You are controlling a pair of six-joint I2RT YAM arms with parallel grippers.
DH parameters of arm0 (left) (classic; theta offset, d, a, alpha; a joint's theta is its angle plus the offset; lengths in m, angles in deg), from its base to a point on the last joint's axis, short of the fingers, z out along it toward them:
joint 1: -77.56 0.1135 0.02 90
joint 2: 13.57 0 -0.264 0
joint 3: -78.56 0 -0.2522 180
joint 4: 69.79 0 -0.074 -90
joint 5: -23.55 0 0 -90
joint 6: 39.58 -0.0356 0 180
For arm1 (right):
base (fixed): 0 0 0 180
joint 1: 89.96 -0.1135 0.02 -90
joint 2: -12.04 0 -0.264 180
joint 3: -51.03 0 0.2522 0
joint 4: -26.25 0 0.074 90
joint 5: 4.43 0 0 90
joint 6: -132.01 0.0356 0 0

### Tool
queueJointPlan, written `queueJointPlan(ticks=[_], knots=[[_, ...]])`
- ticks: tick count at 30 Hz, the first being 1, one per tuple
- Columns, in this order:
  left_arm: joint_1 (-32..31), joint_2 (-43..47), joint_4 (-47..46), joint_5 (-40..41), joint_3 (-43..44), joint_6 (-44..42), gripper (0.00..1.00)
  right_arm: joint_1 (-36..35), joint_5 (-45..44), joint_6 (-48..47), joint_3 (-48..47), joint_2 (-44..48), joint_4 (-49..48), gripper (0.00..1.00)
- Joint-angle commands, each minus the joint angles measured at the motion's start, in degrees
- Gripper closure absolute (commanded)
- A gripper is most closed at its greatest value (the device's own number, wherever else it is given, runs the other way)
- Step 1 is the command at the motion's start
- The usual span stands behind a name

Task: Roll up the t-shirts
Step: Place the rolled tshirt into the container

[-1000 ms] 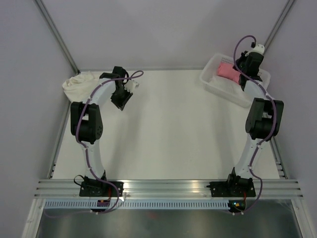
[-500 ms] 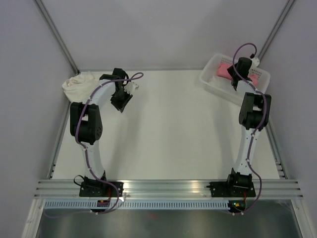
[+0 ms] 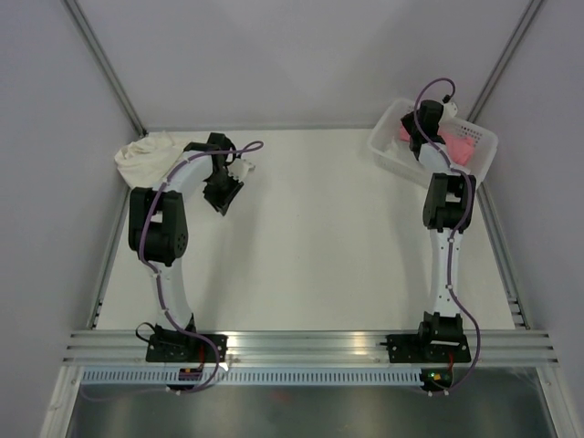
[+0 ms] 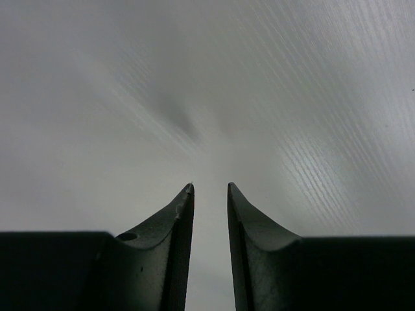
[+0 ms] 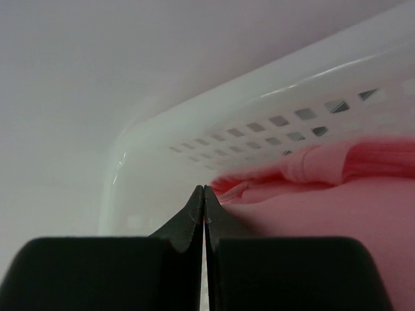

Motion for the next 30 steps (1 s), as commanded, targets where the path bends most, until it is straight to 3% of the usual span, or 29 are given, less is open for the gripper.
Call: queueJointPlan(ticks=[1, 7, 13, 15, 22, 25, 30], knots=[[0.5, 2.2, -1.0, -1.0, -0.4, -0.3, 0.67, 0.0, 0.7, 1.2, -0.7, 0.1, -0.3, 1.0], [0.5, 2.8, -1.0, -1.2, -1.1, 0.2, 0.68, 0.1, 6.0, -2.2, -4.7, -0.4, -1.7, 1.0], [0.5, 3.8, -1.0, -2.1, -2.0, 0.4, 0.68, 0.1, 2.3, -9.0, -3.9, 10.6, -3.6, 1.0], [0.5, 4.0, -0.9, -2.7, -1.7, 0.5, 0.68, 0.5, 2.0, -12.3, -0.3, 14.8, -3.1, 1.0], [0.5, 5.4, -1.2, -2.7, -0.5, 1.0, 0.67, 5.8, 3.1, -8.9, 33.5, 36.5, -2.9, 1.0], [0.5, 5.5, -1.2, -3.1, -0.4, 1.3, 0.67, 7.3, 2.0, -13.3, 38.7, 39.3, -0.2, 1.0], [0.5, 6.2, -1.4, -3.8, -1.1, 1.3, 0.67, 10.6, 2.7, -13.4, 37.4, 36.7, 3.6, 1.0]])
